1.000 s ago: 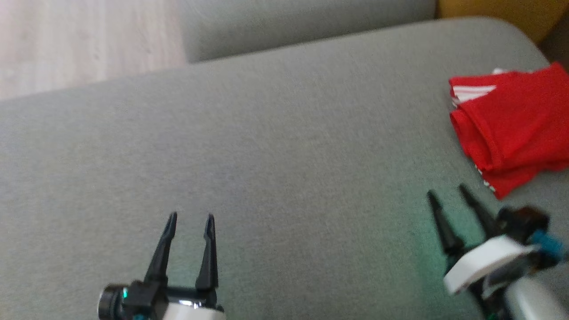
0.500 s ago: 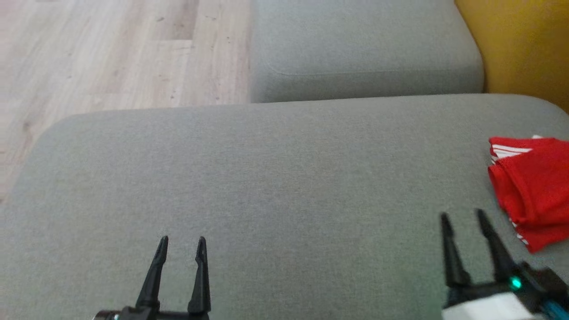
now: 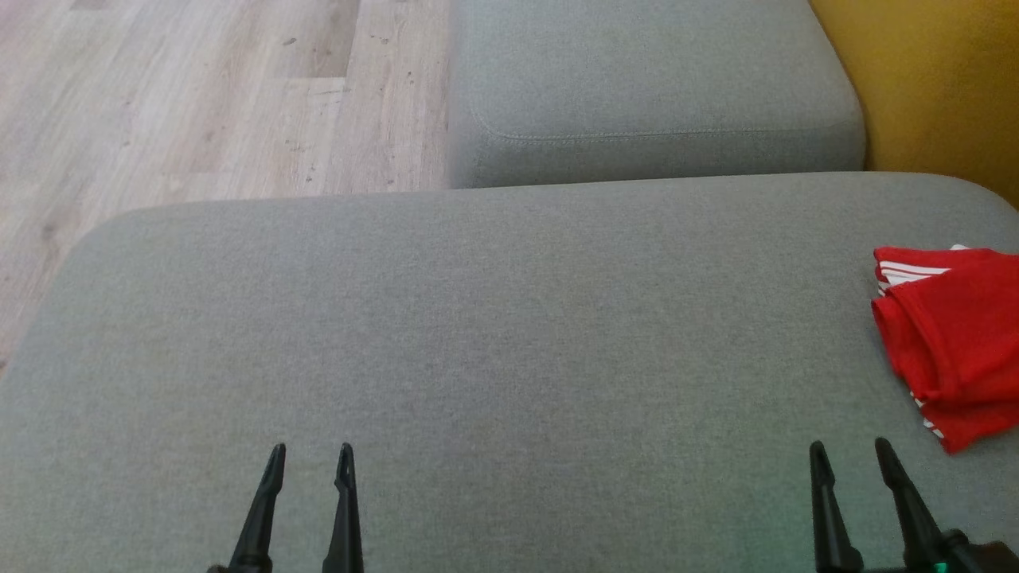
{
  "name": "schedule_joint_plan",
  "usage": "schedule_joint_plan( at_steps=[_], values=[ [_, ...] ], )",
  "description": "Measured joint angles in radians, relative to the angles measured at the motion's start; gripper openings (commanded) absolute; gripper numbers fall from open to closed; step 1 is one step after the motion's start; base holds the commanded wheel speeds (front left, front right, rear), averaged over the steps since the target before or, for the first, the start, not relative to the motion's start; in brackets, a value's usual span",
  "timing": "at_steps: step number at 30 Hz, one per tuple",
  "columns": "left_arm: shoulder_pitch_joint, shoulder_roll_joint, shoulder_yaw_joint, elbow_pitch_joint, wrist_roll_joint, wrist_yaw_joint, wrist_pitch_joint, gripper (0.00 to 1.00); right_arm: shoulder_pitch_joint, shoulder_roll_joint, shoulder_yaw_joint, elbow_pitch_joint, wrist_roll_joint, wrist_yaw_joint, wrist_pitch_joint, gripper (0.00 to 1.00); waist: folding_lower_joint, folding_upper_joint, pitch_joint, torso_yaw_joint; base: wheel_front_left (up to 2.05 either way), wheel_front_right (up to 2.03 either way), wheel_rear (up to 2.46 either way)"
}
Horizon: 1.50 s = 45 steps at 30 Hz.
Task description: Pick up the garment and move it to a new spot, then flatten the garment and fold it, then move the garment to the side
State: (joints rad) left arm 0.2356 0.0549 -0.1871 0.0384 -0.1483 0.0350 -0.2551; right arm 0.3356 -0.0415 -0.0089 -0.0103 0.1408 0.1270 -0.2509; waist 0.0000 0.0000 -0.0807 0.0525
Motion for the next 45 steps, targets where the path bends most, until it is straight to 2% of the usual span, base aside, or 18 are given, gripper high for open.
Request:
schedule_joint_plan(
  at_steps=[8,9,14,45],
  values=[
    [0.0,0.0,0.001,0.012,0.02,0.0,0.0,1.0,-0.003,0.0,0.016,0.007,-0.011,0.0,0.0,1.0,0.0,0.0,-0.006,0.001,0.0,0.0,0.0],
    [0.0,0.0,0.0,0.016,0.026,0.0,0.0,0.0,-0.002,0.0,0.016,0.01,-0.01,0.0,0.0,0.0,0.0,0.0,-0.006,0.0,0.0,0.0,0.0],
    [0.024,-0.001,-0.005,0.089,0.016,0.0,0.005,0.0,0.014,0.0,0.021,0.085,-0.002,0.0,0.005,0.0,0.0,0.0,-0.005,0.0,0.0,0.0,0.0],
    [-0.035,0.007,0.026,0.124,-0.361,-0.036,0.069,0.0,-0.055,-0.003,0.016,0.132,0.37,0.0,0.067,0.0,0.0,0.0,0.017,-0.013,0.0,0.0,0.0]
  ],
)
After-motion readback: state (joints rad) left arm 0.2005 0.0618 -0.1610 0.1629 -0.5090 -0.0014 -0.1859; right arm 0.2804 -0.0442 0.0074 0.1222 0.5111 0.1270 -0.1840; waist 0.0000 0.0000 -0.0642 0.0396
